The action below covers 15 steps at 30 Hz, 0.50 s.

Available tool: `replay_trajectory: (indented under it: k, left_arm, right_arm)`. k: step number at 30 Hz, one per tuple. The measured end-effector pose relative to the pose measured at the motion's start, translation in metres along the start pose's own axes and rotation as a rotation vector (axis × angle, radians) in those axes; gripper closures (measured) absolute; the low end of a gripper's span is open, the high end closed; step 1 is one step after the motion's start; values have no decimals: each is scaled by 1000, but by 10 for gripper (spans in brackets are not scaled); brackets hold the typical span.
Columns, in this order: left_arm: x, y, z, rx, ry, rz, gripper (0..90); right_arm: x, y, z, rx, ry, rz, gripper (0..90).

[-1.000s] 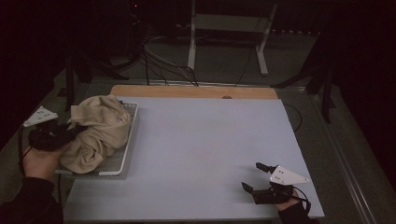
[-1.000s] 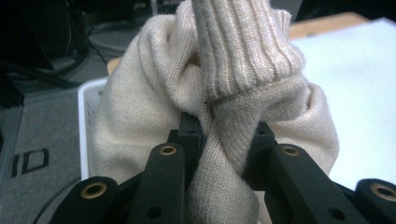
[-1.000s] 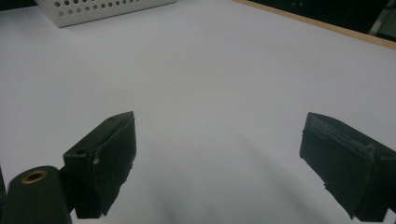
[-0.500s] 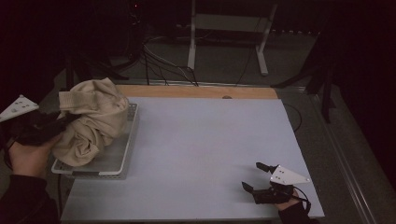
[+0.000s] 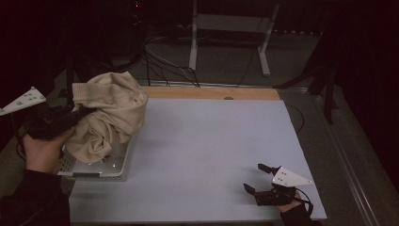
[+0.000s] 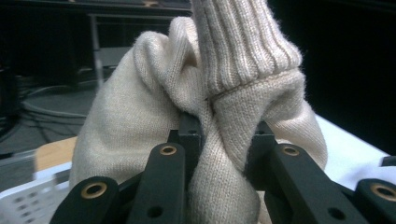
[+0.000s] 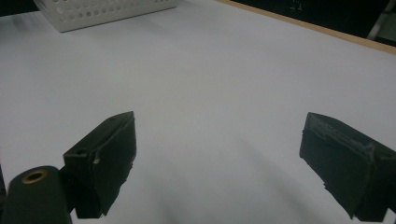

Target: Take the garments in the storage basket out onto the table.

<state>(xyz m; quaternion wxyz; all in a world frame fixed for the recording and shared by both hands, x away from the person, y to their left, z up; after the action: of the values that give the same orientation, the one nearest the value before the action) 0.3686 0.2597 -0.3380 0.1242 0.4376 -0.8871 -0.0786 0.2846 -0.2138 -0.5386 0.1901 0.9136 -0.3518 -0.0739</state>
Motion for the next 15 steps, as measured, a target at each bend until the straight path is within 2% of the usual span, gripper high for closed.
replay_trajectory:
  k: [6, 8, 14, 15]
  left_arm:
    - [11, -13, -2, -2, 4, 51, 760]
    - [18, -22, -3, -1, 7, 79, 760]
    - [30, -36, -6, 4, 7, 123, 760]
    - [35, -42, -7, 1, 7, 141, 760]
  right_arm:
    - [0, 0, 0, 2, -2, 0, 110]
    - [0, 0, 0, 2, -2, -1, 110]
    - [0, 1, 0, 2, 0, 1, 110]
    - [1, 1, 0, 4, 0, 1, 110]
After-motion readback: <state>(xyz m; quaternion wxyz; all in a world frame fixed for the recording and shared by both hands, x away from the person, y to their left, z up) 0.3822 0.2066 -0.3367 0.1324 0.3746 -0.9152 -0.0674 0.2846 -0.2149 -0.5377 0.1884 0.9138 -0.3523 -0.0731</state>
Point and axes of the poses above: each handheld gripper's, and its own axes: y roughly backward along the jaws, z roughly out of its underside, x roughly to its right, the point moved 10 cm from there along -y, roughly forward along the jaws, and after that the axes turned 2 degrees about x, right-handed, at the moved point
